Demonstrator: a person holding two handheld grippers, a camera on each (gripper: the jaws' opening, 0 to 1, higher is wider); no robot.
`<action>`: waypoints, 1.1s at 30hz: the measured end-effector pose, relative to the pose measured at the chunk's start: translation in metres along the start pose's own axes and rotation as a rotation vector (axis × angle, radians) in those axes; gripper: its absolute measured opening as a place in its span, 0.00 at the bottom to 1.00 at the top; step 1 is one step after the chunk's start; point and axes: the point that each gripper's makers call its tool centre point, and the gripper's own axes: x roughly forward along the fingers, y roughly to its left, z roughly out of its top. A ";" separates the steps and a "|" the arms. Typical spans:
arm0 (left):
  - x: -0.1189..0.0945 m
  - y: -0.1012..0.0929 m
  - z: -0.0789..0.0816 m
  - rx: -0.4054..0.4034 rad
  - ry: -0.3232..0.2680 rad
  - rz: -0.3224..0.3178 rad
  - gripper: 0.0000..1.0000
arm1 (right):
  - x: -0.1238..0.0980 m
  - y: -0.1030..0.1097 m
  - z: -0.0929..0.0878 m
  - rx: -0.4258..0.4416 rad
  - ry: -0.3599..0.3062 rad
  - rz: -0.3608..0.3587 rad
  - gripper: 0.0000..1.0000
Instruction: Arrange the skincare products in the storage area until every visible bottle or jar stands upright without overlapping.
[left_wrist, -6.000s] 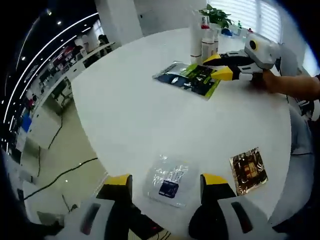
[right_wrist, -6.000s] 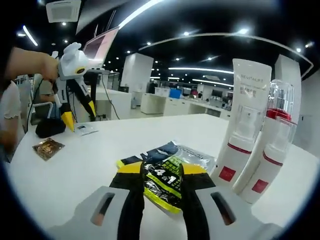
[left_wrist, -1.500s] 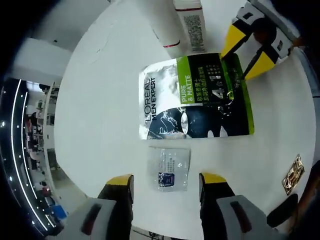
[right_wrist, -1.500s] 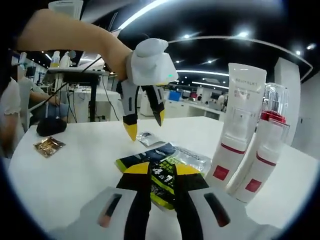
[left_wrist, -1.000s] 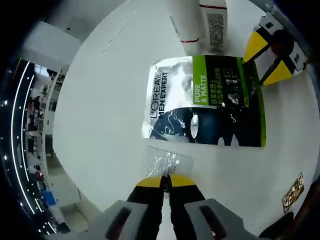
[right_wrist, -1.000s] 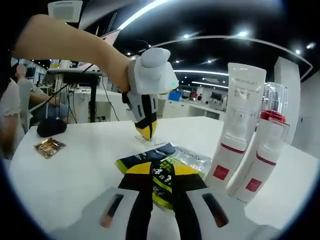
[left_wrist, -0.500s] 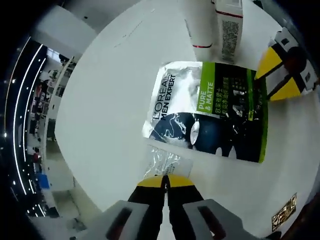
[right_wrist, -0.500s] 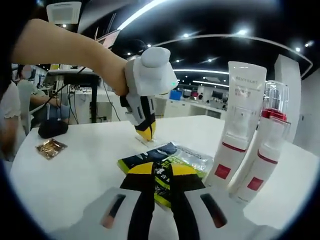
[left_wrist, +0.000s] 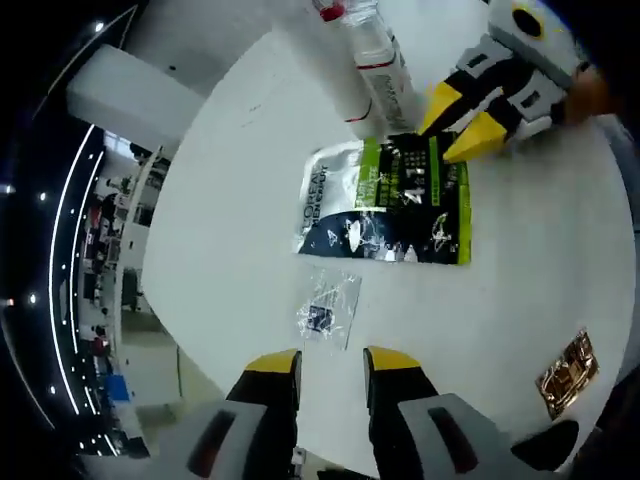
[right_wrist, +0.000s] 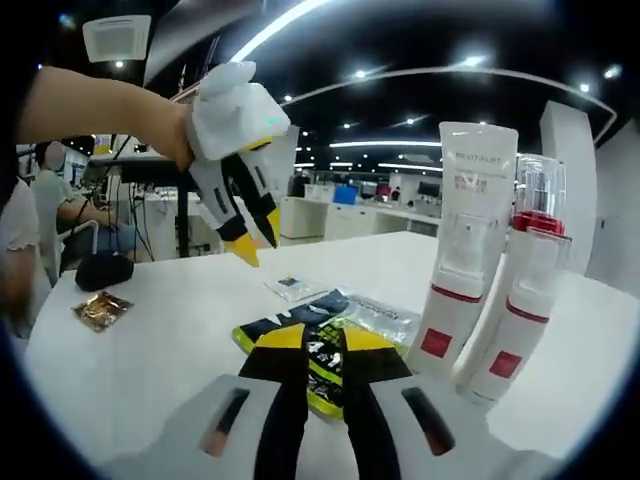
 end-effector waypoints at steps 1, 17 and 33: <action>-0.008 -0.004 -0.010 -0.038 0.006 0.011 0.25 | 0.000 0.001 -0.001 -0.005 0.004 0.002 0.11; -0.065 -0.118 -0.040 0.045 -0.039 -0.176 0.36 | 0.003 0.000 0.004 0.006 -0.011 0.006 0.09; -0.051 -0.172 -0.037 -0.280 0.057 -0.331 0.47 | 0.005 0.006 0.005 -0.010 -0.012 0.030 0.09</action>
